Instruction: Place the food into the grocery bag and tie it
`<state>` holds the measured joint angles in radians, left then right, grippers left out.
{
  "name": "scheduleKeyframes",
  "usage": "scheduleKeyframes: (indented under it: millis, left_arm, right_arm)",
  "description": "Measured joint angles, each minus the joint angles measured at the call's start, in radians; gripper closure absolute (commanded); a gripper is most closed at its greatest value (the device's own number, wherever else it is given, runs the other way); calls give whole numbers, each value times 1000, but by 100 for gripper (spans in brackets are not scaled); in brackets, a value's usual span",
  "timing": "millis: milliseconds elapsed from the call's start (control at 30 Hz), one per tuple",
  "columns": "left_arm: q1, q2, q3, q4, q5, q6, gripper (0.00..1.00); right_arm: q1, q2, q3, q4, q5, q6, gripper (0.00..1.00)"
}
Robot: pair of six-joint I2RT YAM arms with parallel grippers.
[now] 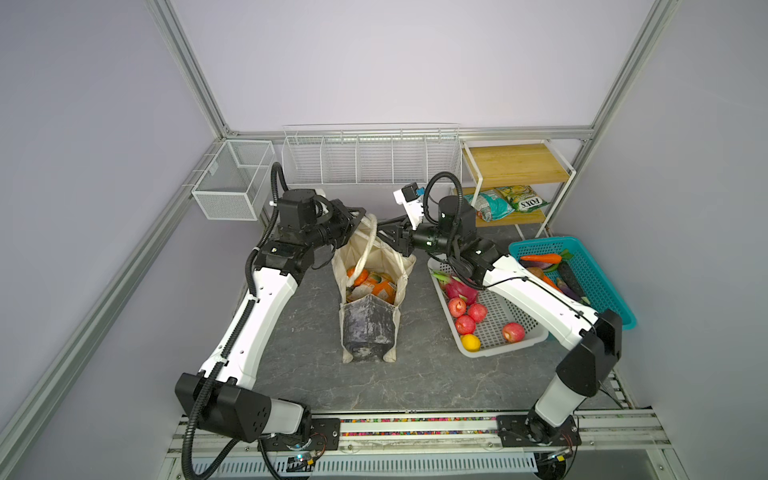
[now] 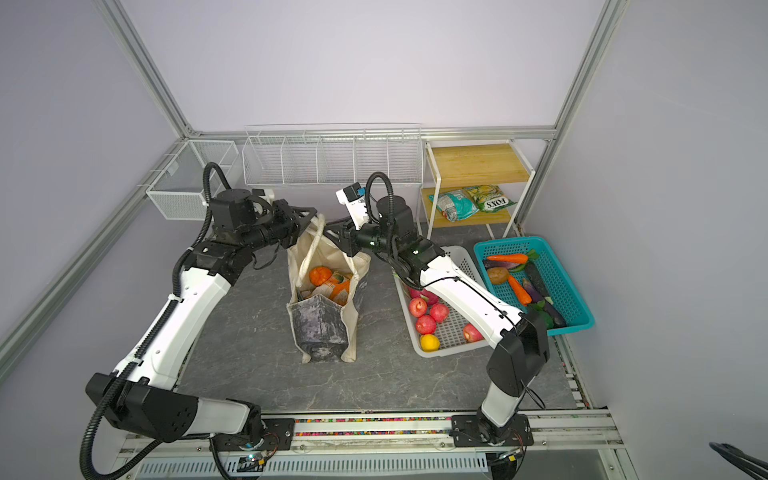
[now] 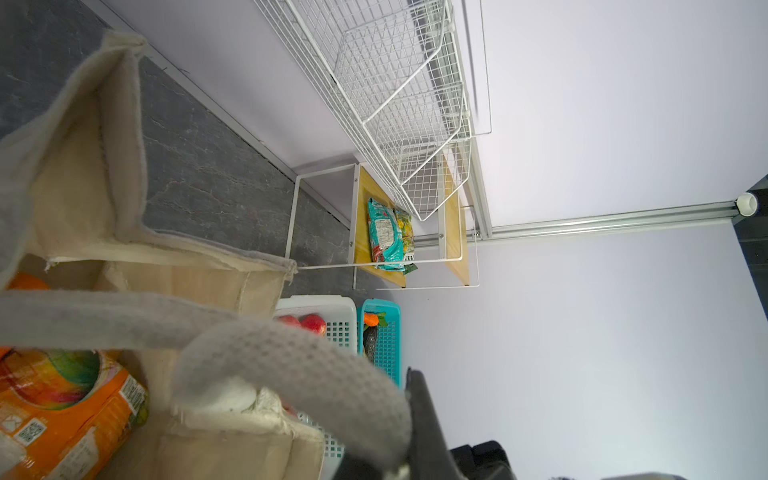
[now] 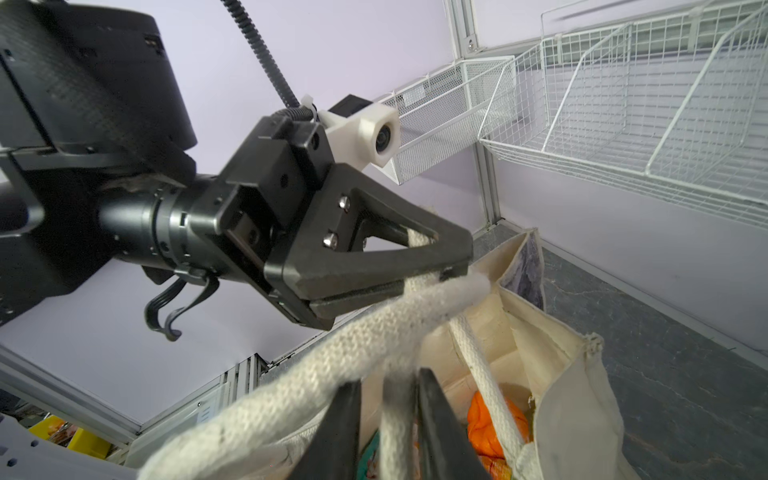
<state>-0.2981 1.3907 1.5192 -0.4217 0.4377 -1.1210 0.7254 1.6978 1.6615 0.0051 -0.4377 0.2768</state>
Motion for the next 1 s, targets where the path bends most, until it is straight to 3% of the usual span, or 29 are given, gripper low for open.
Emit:
scheduleKeyframes:
  millis: [367,700,1000]
  left_arm:
    - [-13,-56,-4,-117,59,76,100]
    - [-34,-38,-18,-77,89,67,100]
    - [-34,30,95,-93,104,75,100]
  right_arm:
    - [5,-18,0,0,3,0,68]
    - [5,-28,1,-24,7,-21,66]
    - [-15,-152,-32,-95,53,-81,61]
